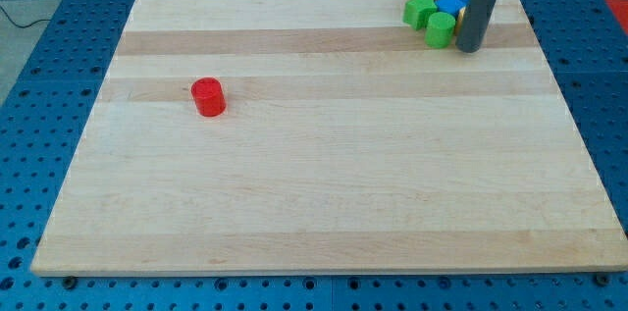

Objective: Move the red circle to the bottom of the green circle

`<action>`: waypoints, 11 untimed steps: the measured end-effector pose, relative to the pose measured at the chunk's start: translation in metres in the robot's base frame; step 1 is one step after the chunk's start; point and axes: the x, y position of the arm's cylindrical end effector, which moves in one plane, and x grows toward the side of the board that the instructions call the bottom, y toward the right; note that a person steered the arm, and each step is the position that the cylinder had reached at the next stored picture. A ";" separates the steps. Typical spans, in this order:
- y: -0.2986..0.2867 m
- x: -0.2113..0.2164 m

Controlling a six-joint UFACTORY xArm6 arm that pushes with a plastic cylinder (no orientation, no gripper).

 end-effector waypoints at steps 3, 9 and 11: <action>-0.161 0.160; -0.302 0.090; -0.407 0.088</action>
